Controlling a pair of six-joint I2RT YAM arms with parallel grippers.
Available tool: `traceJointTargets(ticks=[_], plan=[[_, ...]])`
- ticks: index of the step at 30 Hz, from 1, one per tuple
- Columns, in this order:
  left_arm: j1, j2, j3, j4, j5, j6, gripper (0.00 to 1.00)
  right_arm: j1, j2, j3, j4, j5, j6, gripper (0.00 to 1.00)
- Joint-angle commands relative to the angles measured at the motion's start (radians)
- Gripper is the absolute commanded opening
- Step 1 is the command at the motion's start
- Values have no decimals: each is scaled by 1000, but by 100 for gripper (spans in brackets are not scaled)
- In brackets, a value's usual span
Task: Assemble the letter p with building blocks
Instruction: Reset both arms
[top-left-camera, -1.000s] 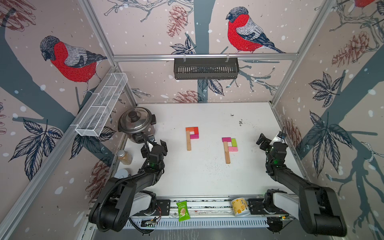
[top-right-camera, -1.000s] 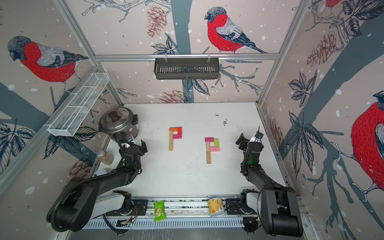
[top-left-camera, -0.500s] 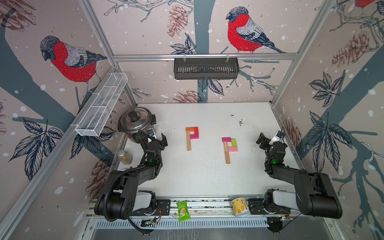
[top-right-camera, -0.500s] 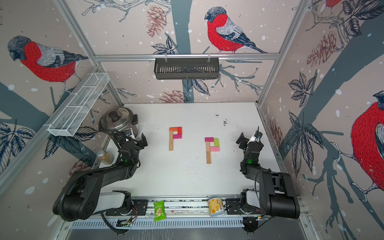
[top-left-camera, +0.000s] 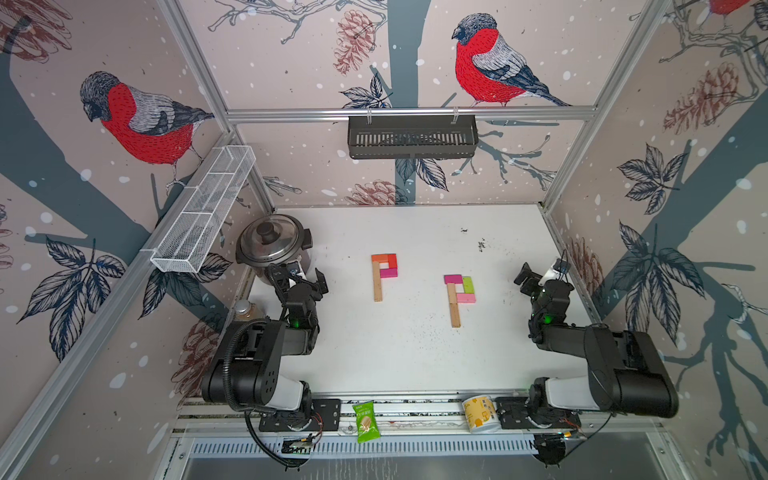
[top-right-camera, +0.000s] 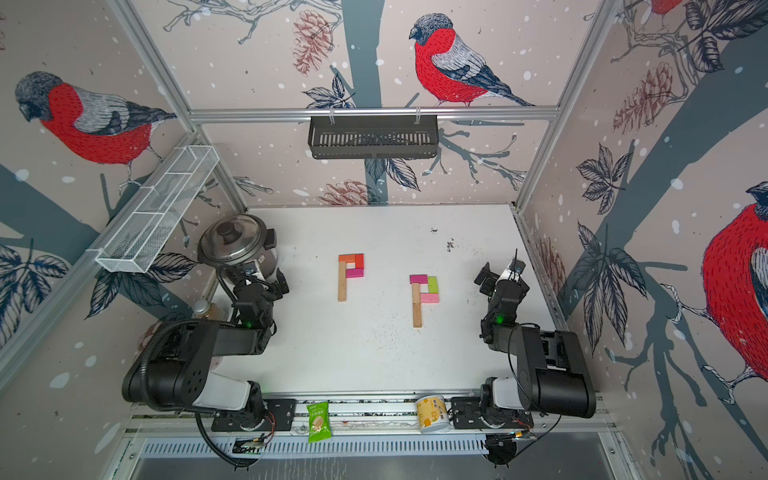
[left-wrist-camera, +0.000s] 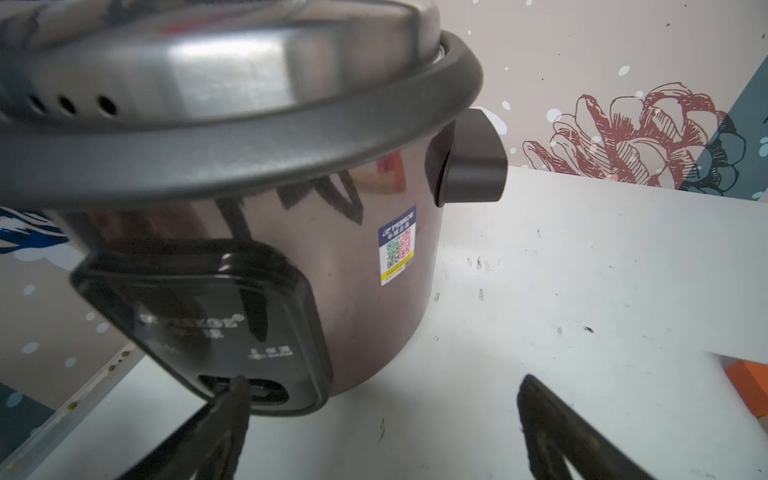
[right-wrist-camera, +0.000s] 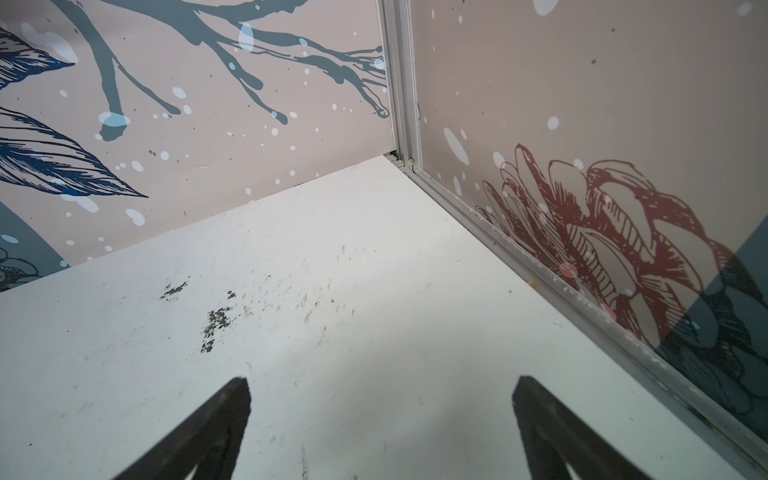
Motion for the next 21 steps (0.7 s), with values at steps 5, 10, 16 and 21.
traceJointTargets(ticks=[5, 10, 16, 21], plan=[[5, 11, 14, 61, 21, -5, 99, 75, 33, 14, 65, 74, -78, 100], [5, 9, 15, 57, 22, -6, 99, 116, 95, -30, 202, 134, -107, 100], [5, 11, 18, 51, 23, -4, 99, 123, 114, -42, 244, 159, -109, 100], [5, 13, 21, 45, 25, -3, 99, 143, 116, -28, 223, 173, -127, 100]])
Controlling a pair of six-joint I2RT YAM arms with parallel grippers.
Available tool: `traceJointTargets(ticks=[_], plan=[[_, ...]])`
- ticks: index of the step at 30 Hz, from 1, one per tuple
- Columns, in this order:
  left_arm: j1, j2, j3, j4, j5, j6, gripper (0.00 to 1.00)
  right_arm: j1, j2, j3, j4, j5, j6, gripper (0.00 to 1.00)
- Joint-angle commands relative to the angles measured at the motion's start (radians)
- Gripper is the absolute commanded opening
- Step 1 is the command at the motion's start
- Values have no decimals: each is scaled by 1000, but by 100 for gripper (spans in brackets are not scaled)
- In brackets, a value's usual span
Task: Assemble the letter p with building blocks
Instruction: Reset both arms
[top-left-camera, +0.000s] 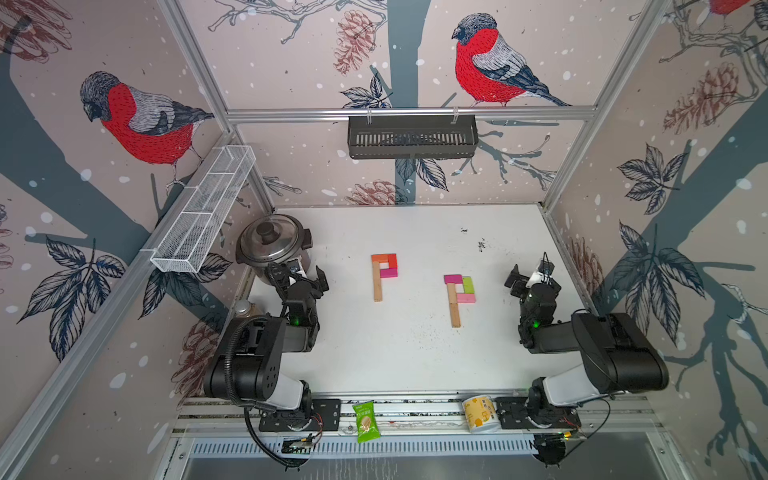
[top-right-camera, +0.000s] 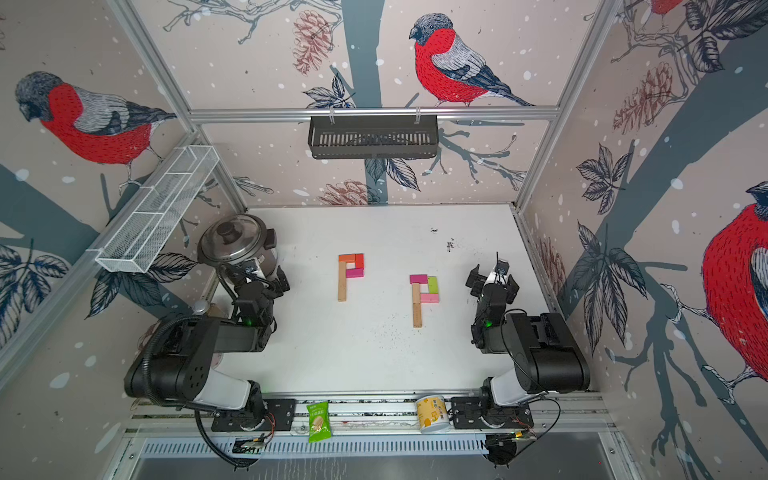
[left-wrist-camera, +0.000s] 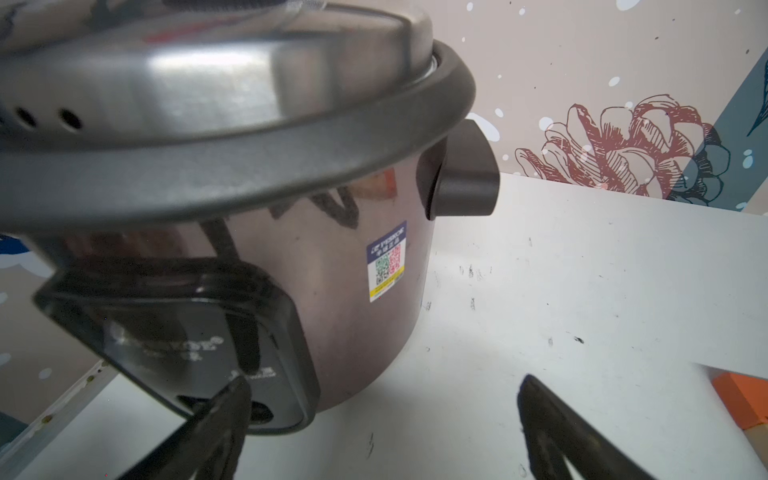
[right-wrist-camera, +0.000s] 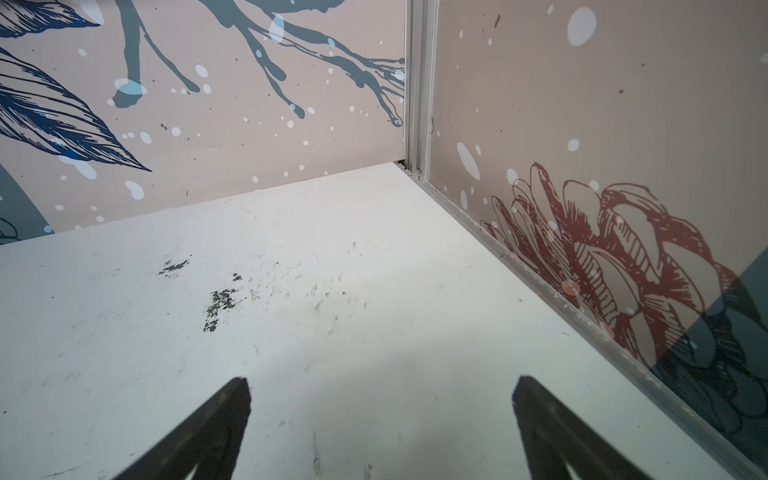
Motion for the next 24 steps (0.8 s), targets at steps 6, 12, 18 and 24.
traceJointTargets(ticks=[6, 12, 18, 24], plan=[[2, 0, 6, 37, 18, 8, 99, 20, -1, -1, 41, 37, -29, 100], [-1, -2, 5, 38, 15, 9, 99, 20, 0, 0, 42, 35, -29, 100], [0, -2, 5, 37, 14, 9, 99, 15, 3, 7, 30, 25, -27, 100], [0, -2, 5, 38, 14, 8, 99, -22, 6, 28, -11, -176, -64, 100]])
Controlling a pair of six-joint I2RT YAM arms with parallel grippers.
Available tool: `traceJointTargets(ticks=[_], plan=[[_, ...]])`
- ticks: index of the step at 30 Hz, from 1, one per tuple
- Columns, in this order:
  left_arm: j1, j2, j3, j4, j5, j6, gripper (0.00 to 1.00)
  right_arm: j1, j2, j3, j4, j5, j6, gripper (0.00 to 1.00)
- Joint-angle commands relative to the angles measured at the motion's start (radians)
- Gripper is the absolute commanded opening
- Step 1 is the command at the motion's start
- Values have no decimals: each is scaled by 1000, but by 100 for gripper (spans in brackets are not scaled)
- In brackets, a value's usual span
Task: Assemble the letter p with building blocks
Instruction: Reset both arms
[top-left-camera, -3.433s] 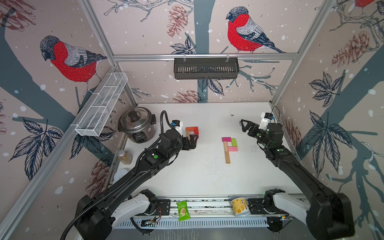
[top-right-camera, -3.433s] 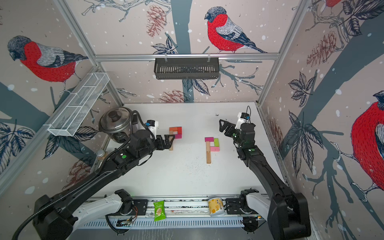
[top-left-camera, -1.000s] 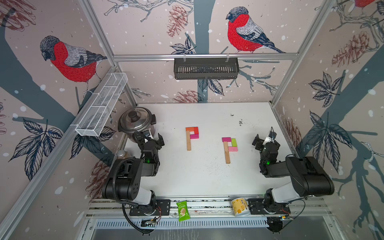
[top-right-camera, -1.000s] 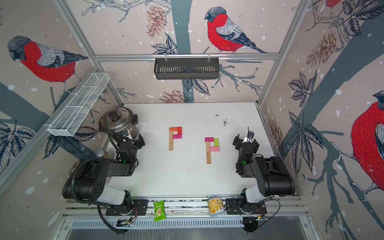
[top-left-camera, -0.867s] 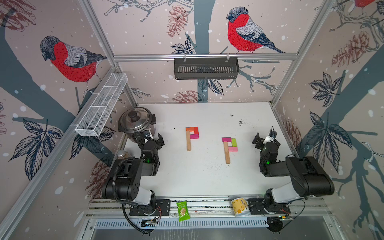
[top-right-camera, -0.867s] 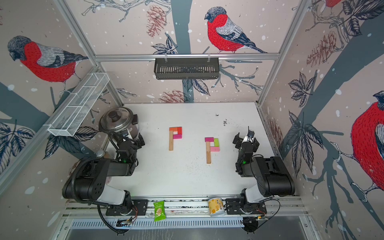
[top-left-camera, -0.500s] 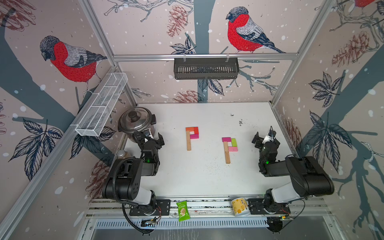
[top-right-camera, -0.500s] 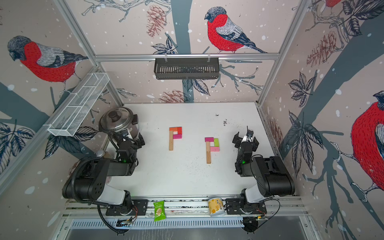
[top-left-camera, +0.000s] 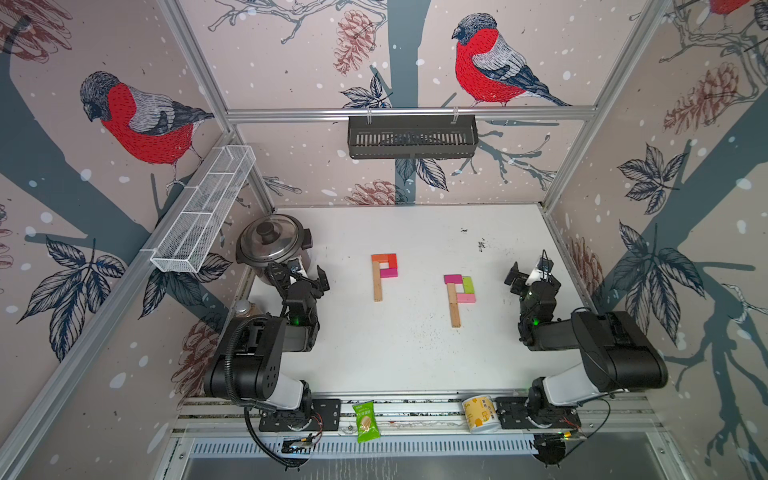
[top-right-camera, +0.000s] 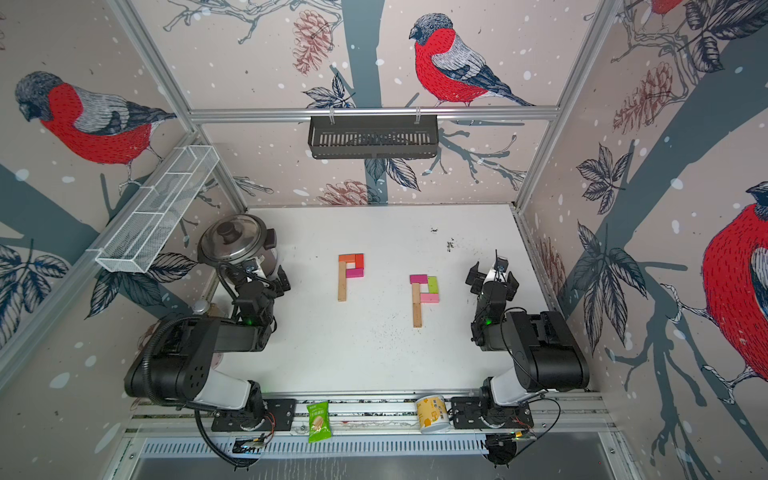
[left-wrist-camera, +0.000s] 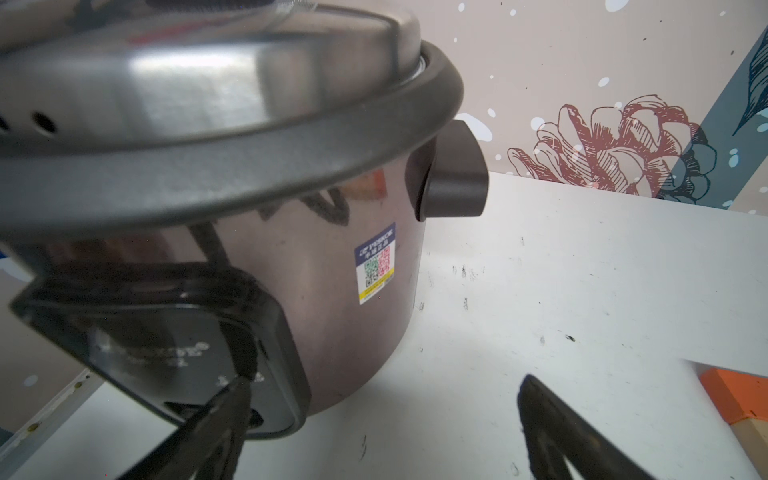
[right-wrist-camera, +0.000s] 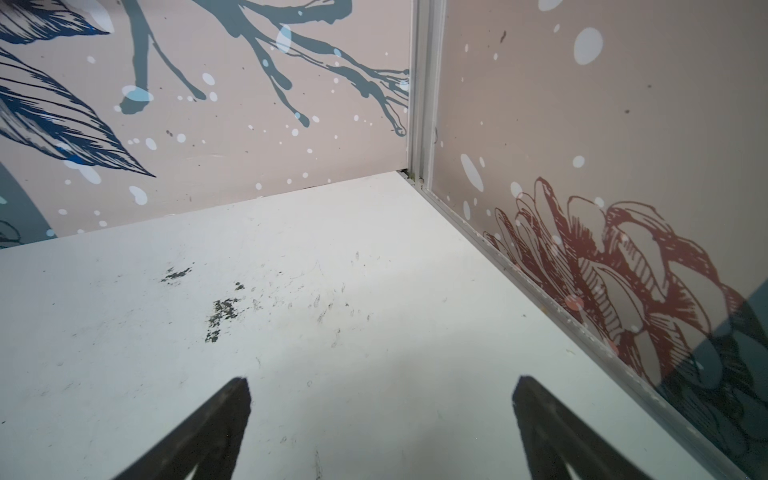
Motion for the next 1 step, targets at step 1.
traceJointTargets(ticks=[1], plan=[[1, -2, 2, 38, -4, 8, 99, -1, -10, -3, -3, -115, -41, 100]])
